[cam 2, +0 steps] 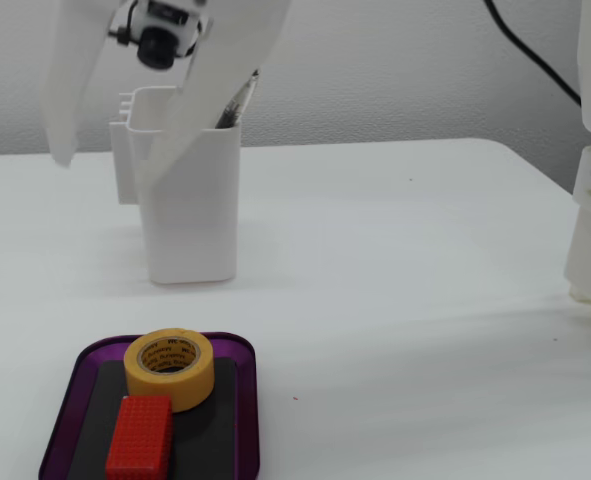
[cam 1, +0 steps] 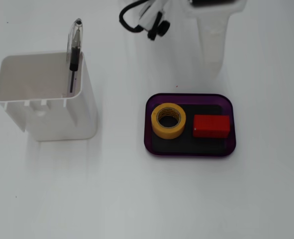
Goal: Pick up the cube and place it in the box.
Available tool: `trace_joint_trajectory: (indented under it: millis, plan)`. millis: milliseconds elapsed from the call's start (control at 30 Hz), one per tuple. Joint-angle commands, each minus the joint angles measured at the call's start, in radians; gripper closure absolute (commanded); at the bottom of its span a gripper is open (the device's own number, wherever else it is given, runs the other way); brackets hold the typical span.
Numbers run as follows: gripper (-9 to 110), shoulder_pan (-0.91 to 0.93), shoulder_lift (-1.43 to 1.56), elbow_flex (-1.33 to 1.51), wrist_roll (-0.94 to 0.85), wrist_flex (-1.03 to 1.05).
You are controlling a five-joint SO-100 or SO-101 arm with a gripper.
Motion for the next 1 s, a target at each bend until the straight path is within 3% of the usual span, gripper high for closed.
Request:
trace_joint_trajectory:
  millis: [0,467,967]
  plan:
    - [92,0.002,0.095,-0.086,-0.025,0.038]
    - [93,0.012,0.675,0.604,-0.077,0.012]
    - [92,0.015,1.434,1.812,-0.117,-0.499]
